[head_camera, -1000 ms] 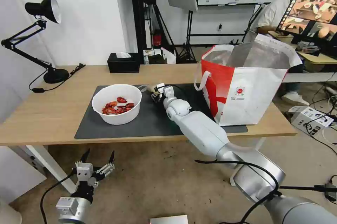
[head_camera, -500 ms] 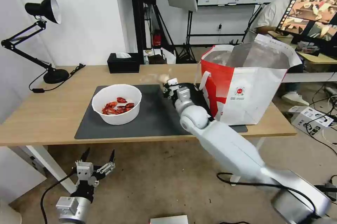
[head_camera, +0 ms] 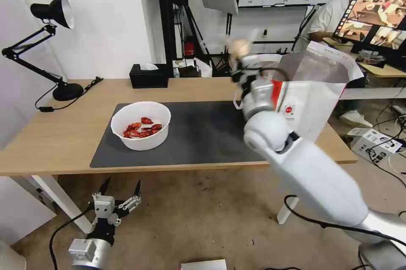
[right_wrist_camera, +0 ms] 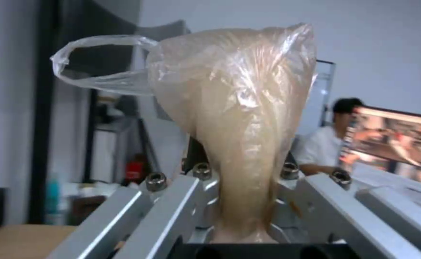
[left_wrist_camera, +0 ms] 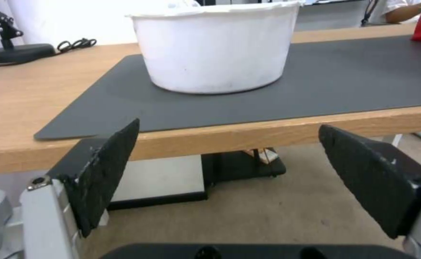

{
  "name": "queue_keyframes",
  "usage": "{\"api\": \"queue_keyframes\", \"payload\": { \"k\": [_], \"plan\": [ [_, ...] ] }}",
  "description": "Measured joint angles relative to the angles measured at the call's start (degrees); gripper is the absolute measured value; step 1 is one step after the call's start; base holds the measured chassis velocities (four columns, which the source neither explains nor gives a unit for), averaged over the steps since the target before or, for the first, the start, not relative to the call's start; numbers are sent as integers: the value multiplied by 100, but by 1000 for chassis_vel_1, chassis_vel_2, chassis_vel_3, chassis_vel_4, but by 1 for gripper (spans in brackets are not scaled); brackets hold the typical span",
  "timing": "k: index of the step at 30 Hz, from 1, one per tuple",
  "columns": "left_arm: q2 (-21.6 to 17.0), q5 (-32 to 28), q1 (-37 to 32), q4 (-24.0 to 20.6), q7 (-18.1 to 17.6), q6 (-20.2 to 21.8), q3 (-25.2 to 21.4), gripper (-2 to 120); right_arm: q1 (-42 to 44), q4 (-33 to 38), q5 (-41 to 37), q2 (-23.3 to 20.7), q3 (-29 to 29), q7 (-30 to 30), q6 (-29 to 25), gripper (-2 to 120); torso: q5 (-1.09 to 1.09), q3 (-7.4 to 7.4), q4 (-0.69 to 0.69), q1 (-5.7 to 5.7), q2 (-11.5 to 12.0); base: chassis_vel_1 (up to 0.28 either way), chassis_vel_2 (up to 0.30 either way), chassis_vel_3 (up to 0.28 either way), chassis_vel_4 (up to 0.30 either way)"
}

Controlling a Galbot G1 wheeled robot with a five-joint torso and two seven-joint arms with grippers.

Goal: Pick up the trash from the table and place it into the takeout bag.

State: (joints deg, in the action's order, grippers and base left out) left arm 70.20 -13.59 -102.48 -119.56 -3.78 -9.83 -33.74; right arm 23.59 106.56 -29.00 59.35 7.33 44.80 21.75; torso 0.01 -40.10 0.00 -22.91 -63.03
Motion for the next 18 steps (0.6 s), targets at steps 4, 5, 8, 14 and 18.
{"api": "queue_keyframes", "payload": {
  "k": [4, 5, 8, 14, 18],
  "plan": [
    [13, 20, -13, -28, 0, 2, 4, 100, 7, -72, -179, -168, -176, 81, 92, 7, 0, 0, -1, -1, 0, 0, 0, 0, 0],
    [23, 33, -17, -37, 0, 2, 10, 100, 29, -88, -322, -244, -242, 85, 186, 7, 0, 0, 0, 0, 0, 0, 0, 0, 0],
    [34, 49, -24, -48, 0, 3, 16, 100, 68, -92, -515, -327, -294, 149, 304, 7, 0, 0, 0, 0, 0, 0, 0, 0, 0],
    [50, 66, -47, -77, 0, 5, 17, 100, 117, -64, -802, -515, -402, 156, 576, 31, -1, 0, 0, -1, 0, 0, 0, 0, 0],
    [47, 65, -49, -82, 0, 6, 13, 100, 104, -57, -860, -581, -426, 147, 606, 44, -1, 0, 0, 0, 0, 0, 0, 0, 0]
  ]
}}
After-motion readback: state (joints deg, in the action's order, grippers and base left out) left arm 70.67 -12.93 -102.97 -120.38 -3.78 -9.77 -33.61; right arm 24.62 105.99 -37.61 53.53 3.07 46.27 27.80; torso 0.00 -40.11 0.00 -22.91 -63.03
